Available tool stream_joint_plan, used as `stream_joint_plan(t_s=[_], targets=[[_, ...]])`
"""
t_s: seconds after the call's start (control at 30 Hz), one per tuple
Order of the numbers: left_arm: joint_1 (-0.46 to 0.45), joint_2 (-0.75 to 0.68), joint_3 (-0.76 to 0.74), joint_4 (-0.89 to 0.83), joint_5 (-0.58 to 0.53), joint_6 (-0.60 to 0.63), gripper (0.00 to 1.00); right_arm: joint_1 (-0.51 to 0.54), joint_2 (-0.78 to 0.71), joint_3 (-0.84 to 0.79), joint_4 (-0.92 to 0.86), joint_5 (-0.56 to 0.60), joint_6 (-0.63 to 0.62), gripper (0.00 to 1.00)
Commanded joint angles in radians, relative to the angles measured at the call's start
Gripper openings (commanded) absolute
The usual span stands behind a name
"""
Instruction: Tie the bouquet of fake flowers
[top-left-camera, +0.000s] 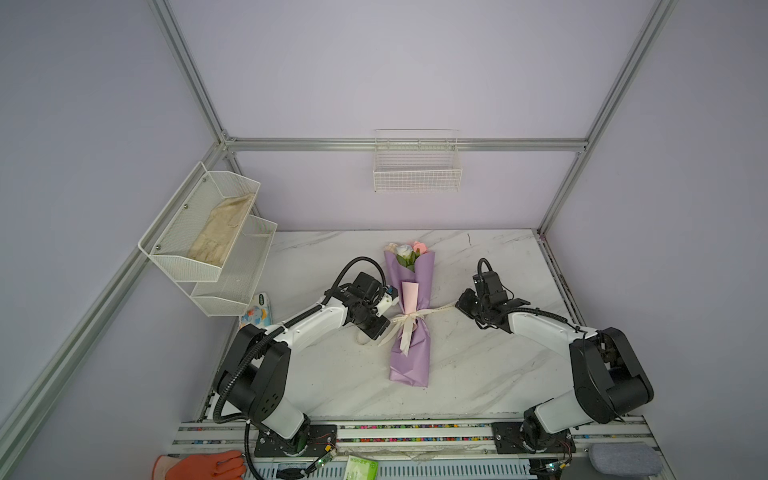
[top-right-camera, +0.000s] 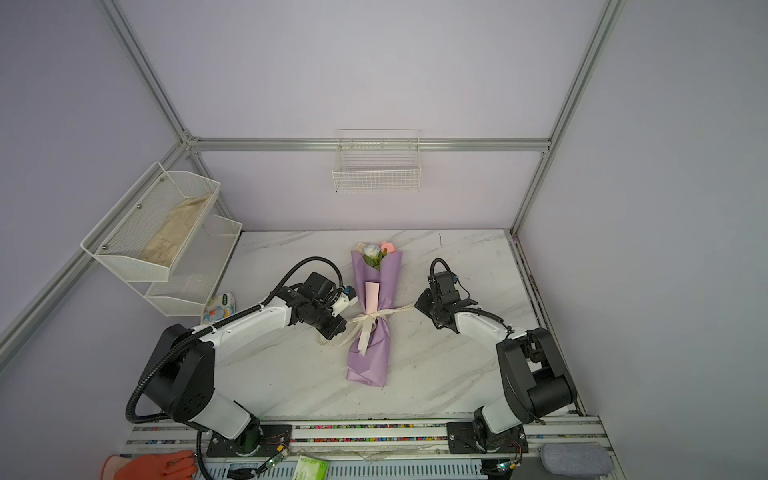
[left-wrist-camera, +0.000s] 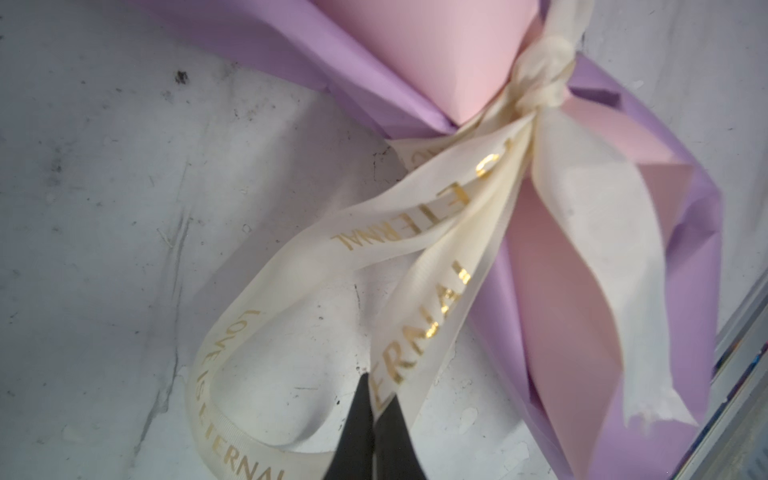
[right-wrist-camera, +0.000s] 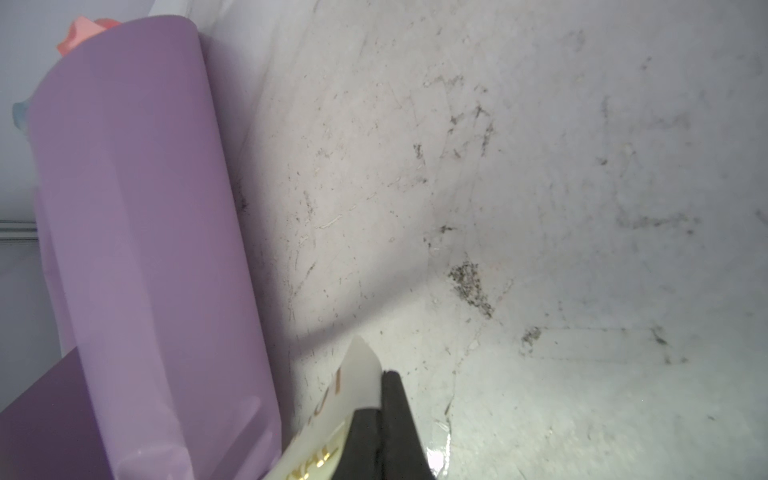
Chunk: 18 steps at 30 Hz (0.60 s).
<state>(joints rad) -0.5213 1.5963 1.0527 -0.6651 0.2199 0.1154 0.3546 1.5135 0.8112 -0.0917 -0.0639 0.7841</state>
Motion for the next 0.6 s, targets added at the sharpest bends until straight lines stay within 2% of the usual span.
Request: stream_joint_plan(t_s=[0.0, 0.13, 0.27, 0.57], targets=[[0.029, 0.025, 0.004, -0.067, -0.081, -0.011, 0.00, -0.039, 0.010, -0.009, -0.053, 0.091, -0.042, 0.00], [0.050, 0.064, 0.006, -0.089, -0.088, -0.031, 0.00, -0.082, 0.013, -0.014, -0.084, 0.133, -0.078, 0.00], [0.065, 0.099, 0.005, -0.105, -0.085, -0.042, 0.00, -0.126, 0.011, -0.024, -0.089, 0.118, -0.101, 0.00], [0.094, 0.139, 0.011, -0.118, -0.098, -0.075, 0.00, -0.151, 0.017, -0.044, -0.100, 0.127, -0.100, 0.00]])
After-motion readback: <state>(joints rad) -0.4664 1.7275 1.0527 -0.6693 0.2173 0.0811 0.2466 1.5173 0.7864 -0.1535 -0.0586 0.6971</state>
